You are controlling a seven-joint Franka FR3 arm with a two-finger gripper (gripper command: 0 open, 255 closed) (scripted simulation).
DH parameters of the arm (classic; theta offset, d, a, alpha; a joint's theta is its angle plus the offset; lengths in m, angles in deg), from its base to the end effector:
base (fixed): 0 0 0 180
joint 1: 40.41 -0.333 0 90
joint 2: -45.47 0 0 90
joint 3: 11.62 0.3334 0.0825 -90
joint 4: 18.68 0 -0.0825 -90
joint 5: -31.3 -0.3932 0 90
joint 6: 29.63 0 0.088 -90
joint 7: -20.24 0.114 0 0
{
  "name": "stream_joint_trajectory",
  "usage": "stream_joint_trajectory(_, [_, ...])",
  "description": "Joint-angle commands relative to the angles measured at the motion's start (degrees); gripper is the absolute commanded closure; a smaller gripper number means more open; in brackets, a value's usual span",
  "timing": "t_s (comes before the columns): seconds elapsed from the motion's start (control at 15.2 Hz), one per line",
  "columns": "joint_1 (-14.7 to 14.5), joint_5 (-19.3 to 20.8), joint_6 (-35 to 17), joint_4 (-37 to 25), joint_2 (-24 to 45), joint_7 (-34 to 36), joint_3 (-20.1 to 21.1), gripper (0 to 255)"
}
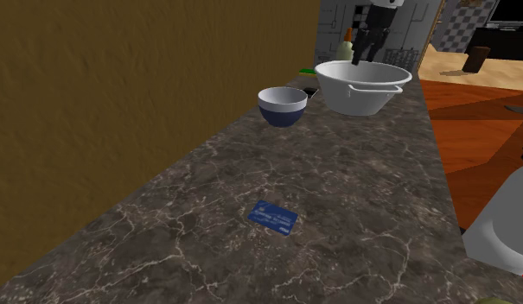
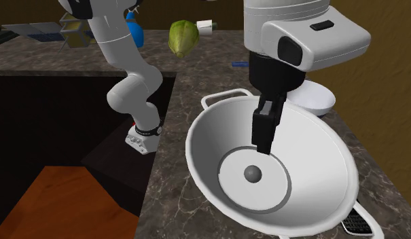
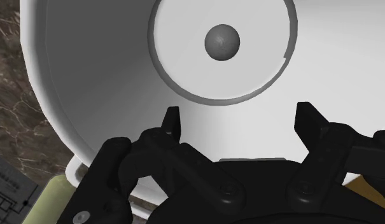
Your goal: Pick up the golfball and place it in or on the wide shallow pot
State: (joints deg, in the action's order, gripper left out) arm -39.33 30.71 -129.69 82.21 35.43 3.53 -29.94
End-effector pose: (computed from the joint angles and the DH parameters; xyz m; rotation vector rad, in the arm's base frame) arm 0.4910 -0.1877 0.6489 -3.1151 0.0741 -0.2570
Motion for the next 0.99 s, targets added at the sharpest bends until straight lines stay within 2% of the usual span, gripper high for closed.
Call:
stream_joint_trajectory(0.0, [0.0, 0.0, 0.0, 0.0, 0.0, 0.0, 0.0, 0])
stream_joint_trajectory(0.13, [0.0, 0.0, 0.0, 0.0, 0.0, 0.0, 0.0, 0])
stream_joint_trajectory(0.4, [0.0, -0.3, 7.5, -8.5, 1.0, -0.2, -0.2, 0])
stream_joint_trajectory(0.92, [0.0, -0.3, 7.5, -8.5, 1.0, -0.2, -0.2, 0])
